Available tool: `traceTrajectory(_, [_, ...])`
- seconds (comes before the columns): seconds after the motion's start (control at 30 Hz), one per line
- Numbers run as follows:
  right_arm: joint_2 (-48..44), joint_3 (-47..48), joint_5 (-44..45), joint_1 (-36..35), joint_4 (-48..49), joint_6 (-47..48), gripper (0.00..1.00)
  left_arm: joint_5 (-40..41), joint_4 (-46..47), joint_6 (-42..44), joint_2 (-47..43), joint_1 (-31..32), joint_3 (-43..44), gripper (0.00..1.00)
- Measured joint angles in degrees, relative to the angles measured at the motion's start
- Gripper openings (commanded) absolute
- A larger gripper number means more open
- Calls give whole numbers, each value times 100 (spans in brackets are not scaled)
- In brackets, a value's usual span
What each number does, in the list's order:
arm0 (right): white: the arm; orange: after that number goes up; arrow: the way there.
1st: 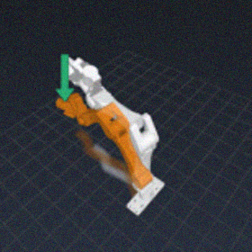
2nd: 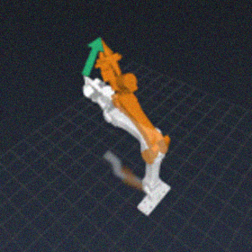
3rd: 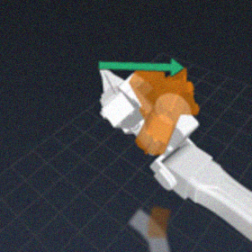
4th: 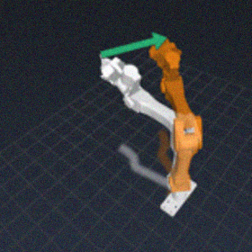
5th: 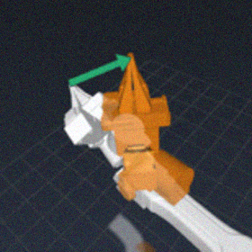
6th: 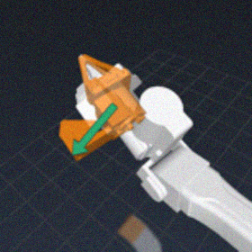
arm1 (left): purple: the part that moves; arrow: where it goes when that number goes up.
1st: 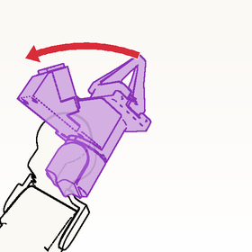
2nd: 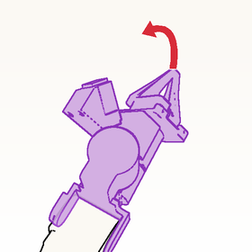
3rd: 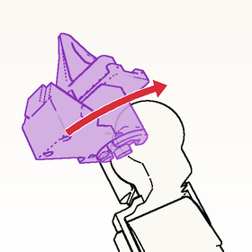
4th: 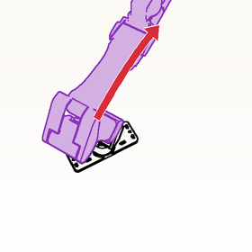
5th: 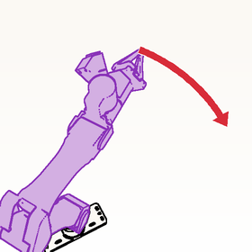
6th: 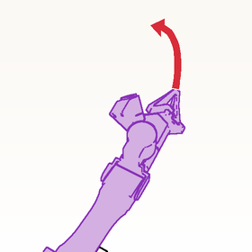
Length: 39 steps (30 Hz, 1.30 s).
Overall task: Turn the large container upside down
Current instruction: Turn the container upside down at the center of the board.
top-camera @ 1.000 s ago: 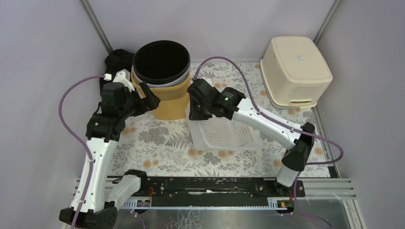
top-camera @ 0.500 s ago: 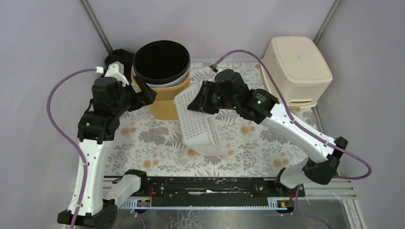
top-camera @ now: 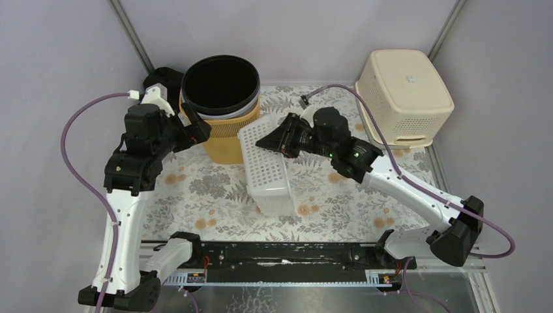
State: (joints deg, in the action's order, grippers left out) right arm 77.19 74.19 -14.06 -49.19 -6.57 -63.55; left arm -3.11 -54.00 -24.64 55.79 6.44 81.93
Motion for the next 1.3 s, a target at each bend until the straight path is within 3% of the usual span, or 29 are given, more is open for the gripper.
traceTrajectory(0.4, [-481,-1757,-46,229,2931,-1080,0,72,-2,-2,61,0,2,100])
traceTrajectory(0.57, [-791,-3023,151,387,4697,-1762,0,72,-2,-4,81,0,2,100])
traceTrajectory(0.83, [-170,-4385,402,782,7320,-3071,0,61,-2,-11,120,0,2,100])
traceTrajectory(0.97, [-87,-4682,321,831,7630,-3167,6,55,2,-39,114,0,-9,100])
traceTrajectory(1.3, [-216,-4859,-109,1029,7200,-2881,18,-374,55,-232,22,0,-485,100])
